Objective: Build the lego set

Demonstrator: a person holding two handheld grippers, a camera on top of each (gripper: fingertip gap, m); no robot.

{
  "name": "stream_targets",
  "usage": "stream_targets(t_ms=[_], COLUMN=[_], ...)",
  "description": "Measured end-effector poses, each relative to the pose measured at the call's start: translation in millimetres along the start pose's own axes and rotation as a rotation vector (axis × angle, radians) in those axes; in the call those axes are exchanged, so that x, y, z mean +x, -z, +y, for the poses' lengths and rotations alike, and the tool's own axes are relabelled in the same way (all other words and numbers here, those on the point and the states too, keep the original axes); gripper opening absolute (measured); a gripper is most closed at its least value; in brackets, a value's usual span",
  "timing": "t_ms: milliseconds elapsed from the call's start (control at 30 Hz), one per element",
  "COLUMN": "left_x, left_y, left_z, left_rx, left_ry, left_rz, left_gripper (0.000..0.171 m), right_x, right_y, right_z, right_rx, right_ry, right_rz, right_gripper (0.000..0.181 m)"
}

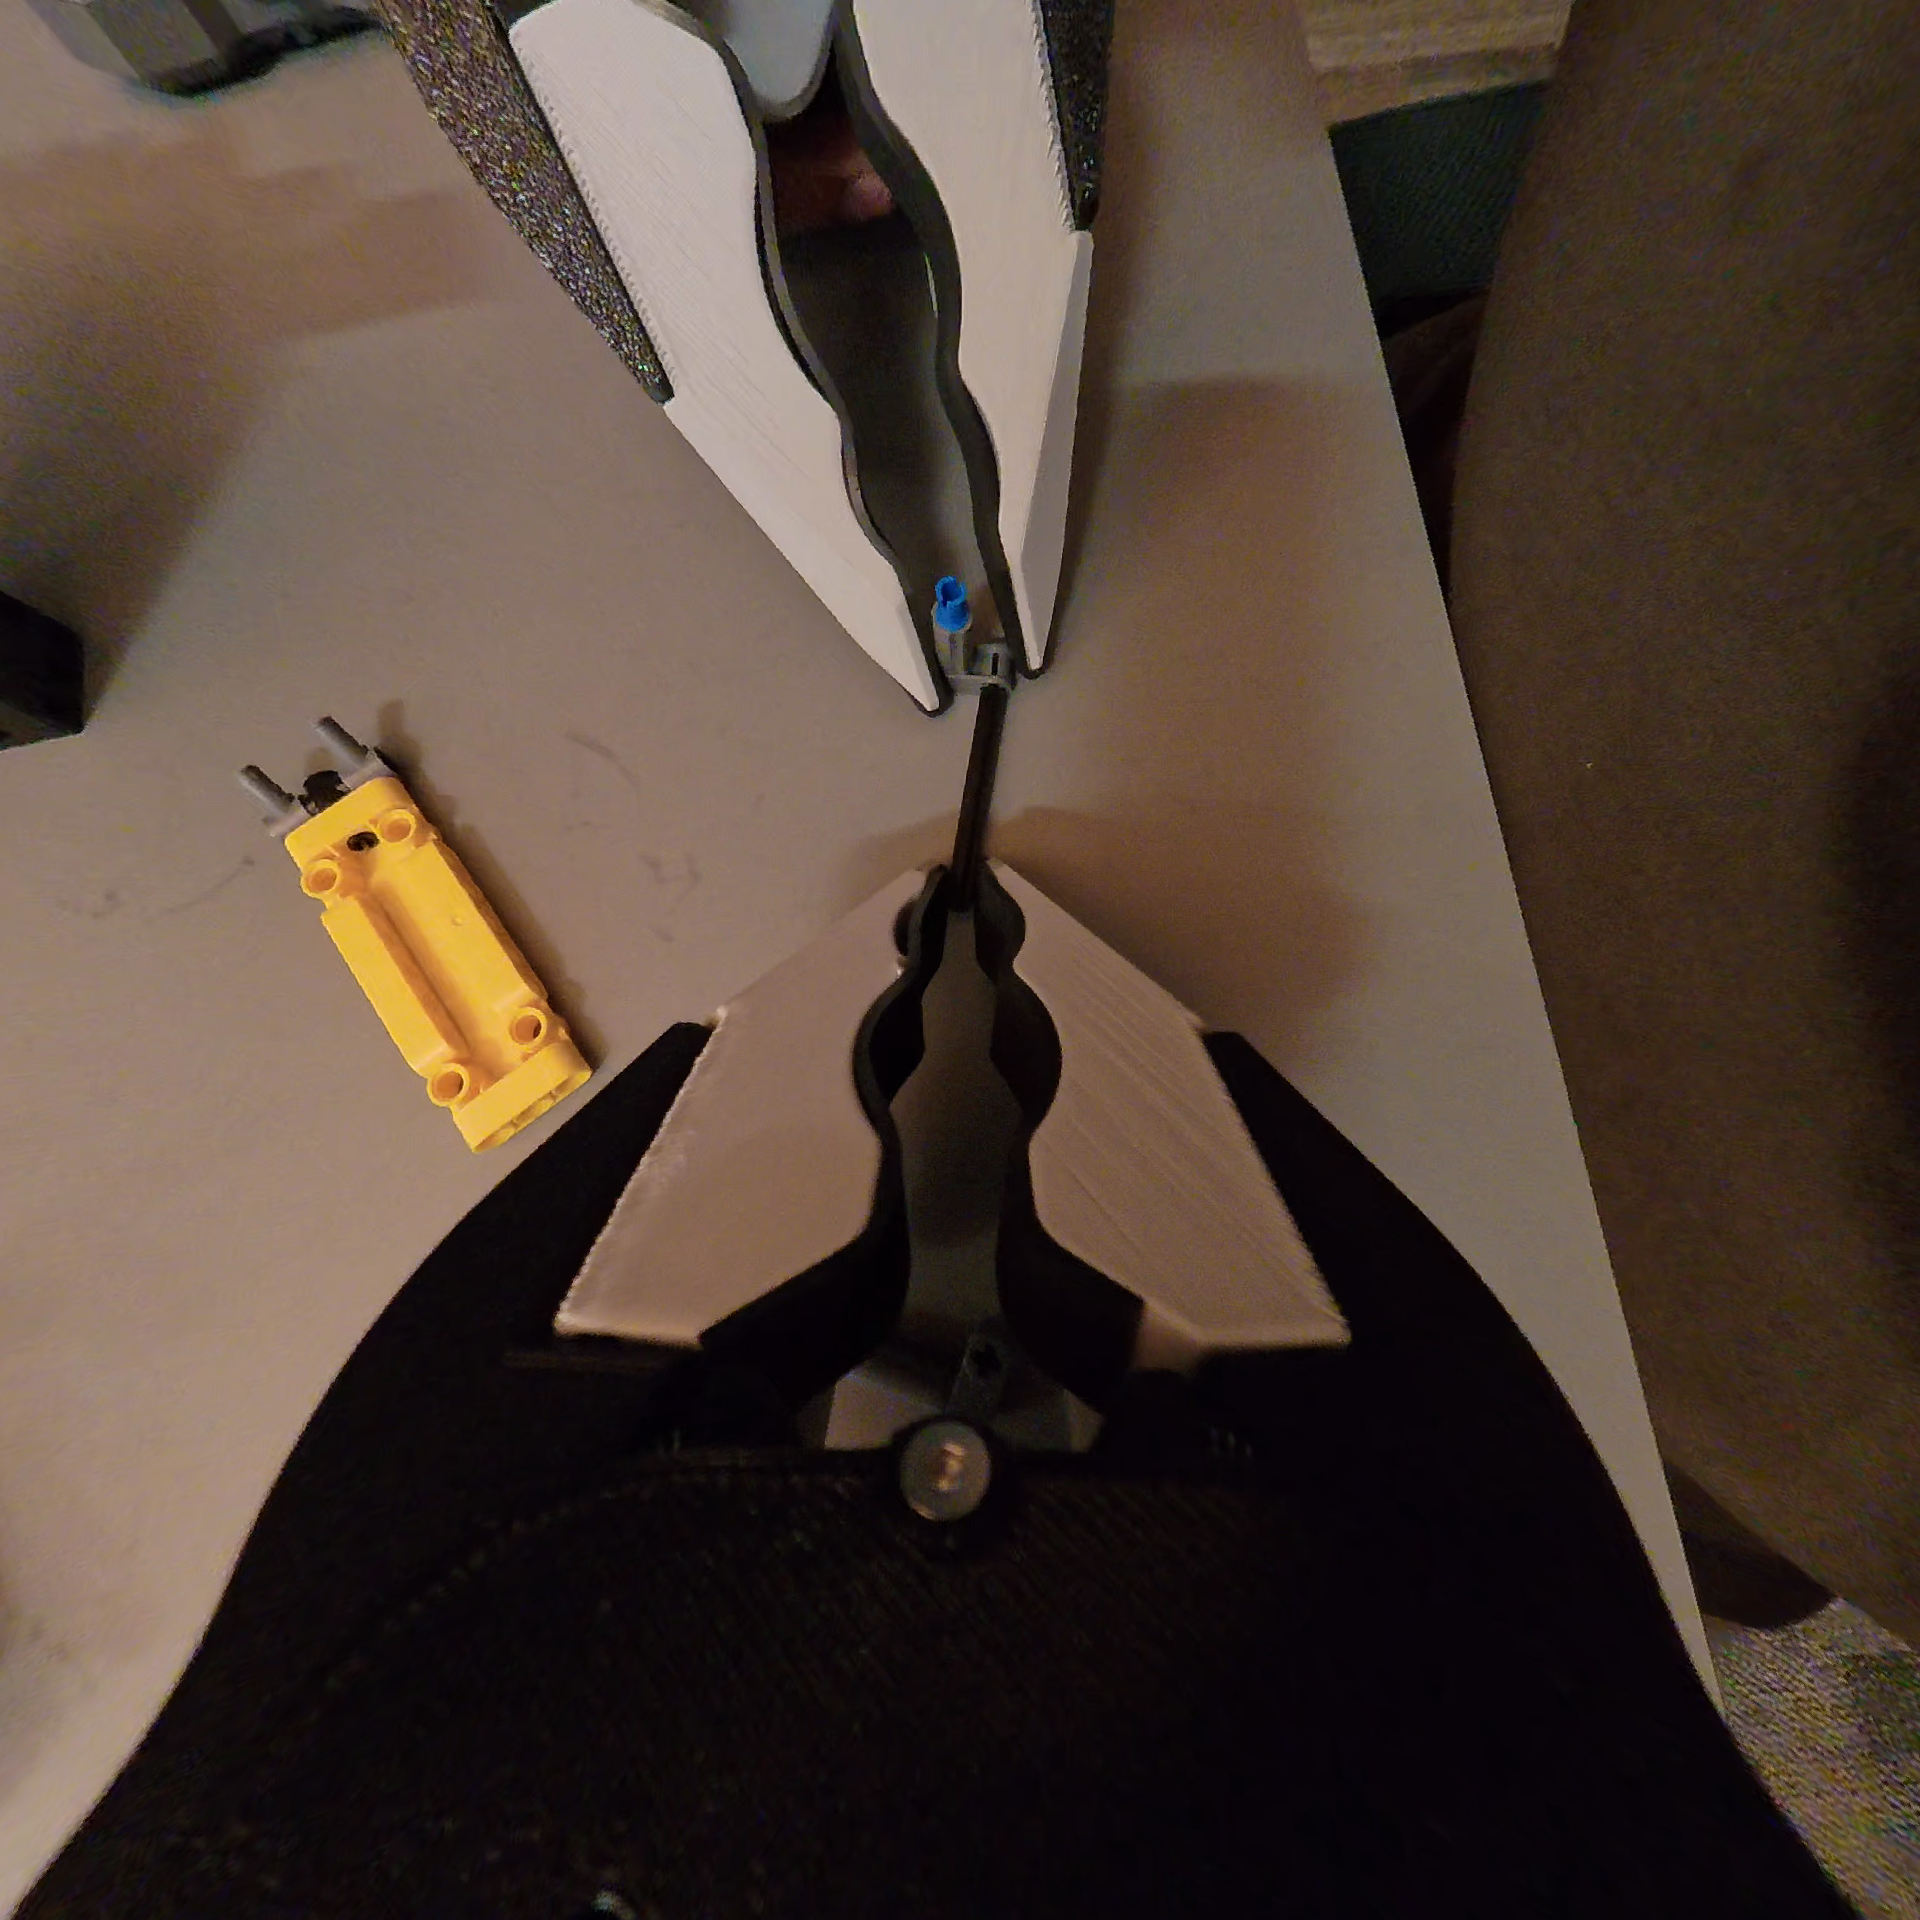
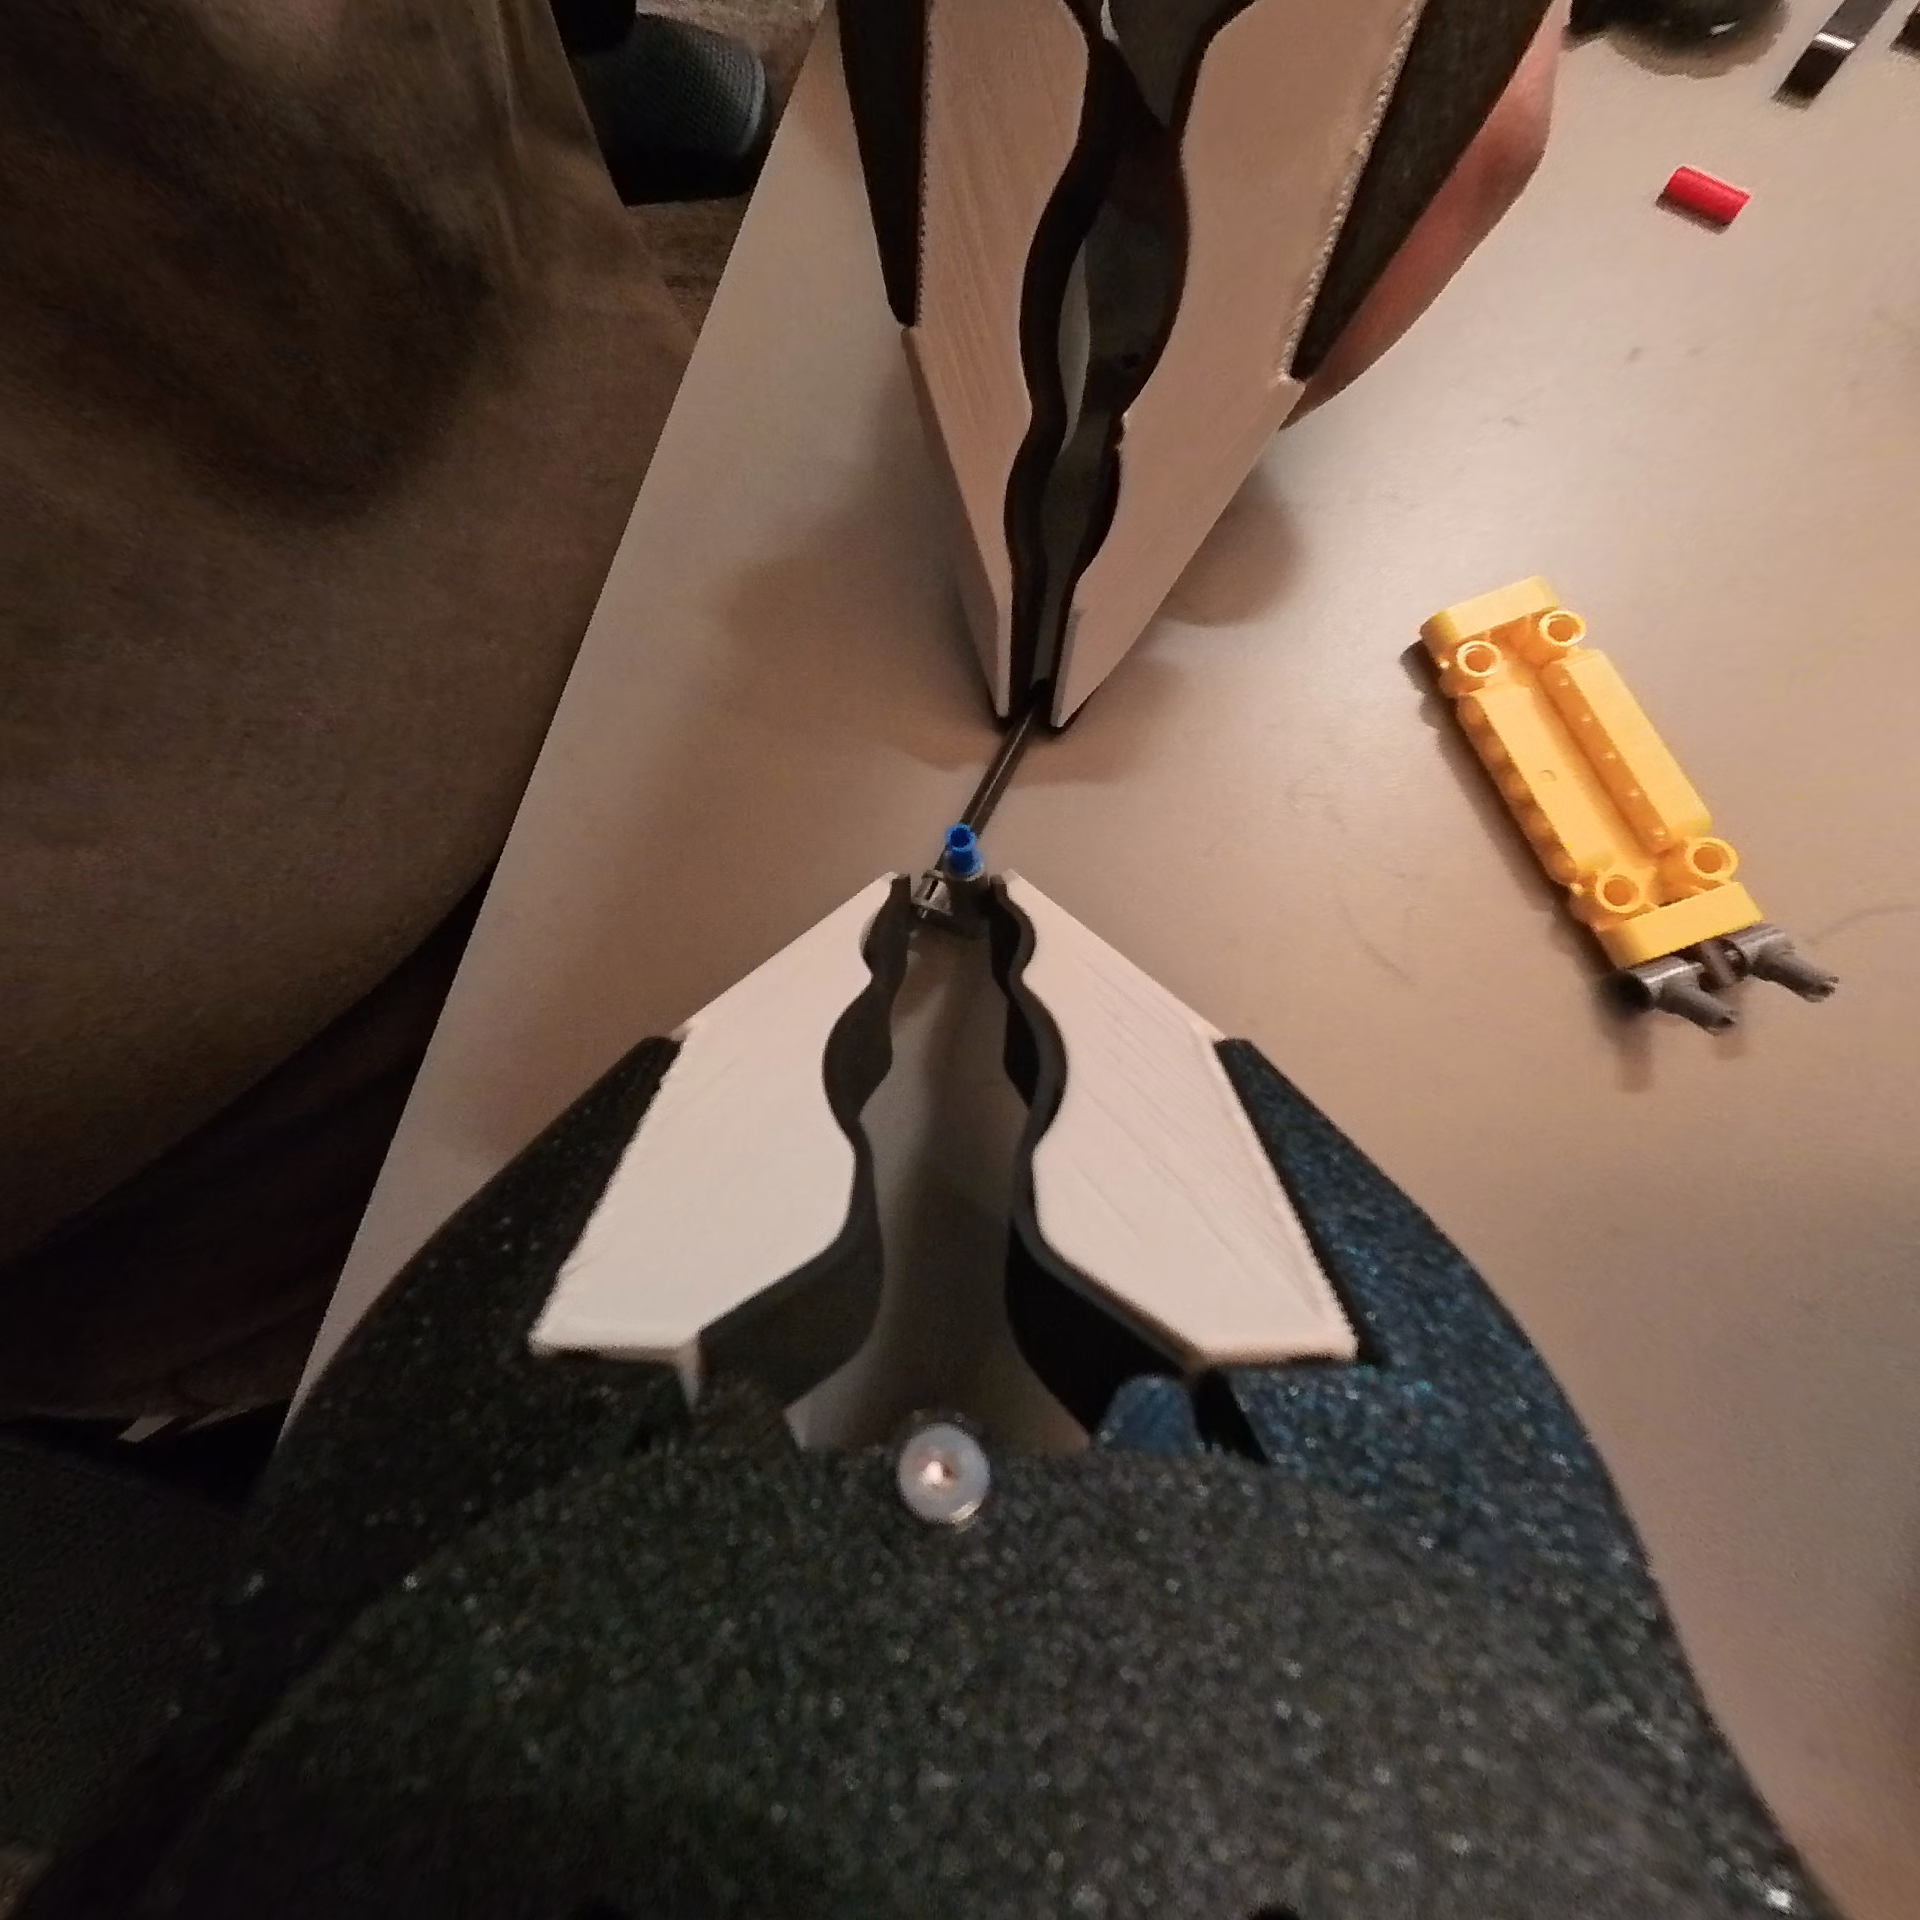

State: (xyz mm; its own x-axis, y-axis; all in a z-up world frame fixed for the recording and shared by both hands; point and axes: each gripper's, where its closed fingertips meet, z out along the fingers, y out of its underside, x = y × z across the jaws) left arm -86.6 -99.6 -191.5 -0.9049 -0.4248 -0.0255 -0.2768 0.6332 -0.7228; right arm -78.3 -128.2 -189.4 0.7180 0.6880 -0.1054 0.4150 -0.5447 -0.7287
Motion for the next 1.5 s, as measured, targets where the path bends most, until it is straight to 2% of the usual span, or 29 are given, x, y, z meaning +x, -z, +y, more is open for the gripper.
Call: stream_targets(t_ms=[100,167,367,467,533,633,833,1233,1500], left_x=[-0.3,-0.7,-0.6,-0.7,-0.6,-0.7,-0.7,-0.6,-0.4], left_y=[-0.1,-0.2,-0.2,-0.2,-0.2,-0.3,-0.4,-0.6,-0.9], left_z=[0.1,0.1,0.2,0.3,0.3,0.3,0.3,0.2,-0.4], left_rx=[0.000,0.000,0.000,0.000,0.000,0.000,0.000,-0.003,-0.002], left_ry=[-0.006,-0.018,-0.011,-0.015,-0.016,-0.016,-0.014,0.008,-0.029], left_rz=[-0.008,-0.022,-0.015,-0.019,-0.020,-0.021,-0.019,-0.045,-0.032], left_gripper=[0.001,0.001,0.001,0.001,0.001,0.001,0.001,0.000,0.000], right_x=[-0.1,0.0,5.4,12.2,12.8,6.7,1.4,2.6,3.6], right_y=[1.2,3.7,9.3,15.9,20.3,21.0,10.0,7.0,5.1], right_z=[0.5,2.6,7.9,12.5,15.7,16.1,10.0,7.4,5.4], right_rx=[0.001,0.000,-0.001,0.008,0.021,0.030,0.002,0.010,-0.011], right_ry=[0.020,0.035,0.026,-0.060,-0.139,-0.174,-0.134,-0.201,-0.145], right_rz=[0.017,0.026,0.094,0.151,0.174,0.218,0.317,0.296,0.285], right_gripper=[0.017,0.030,0.030,0.030,0.023,0.000,0.000,0.000,0.000])
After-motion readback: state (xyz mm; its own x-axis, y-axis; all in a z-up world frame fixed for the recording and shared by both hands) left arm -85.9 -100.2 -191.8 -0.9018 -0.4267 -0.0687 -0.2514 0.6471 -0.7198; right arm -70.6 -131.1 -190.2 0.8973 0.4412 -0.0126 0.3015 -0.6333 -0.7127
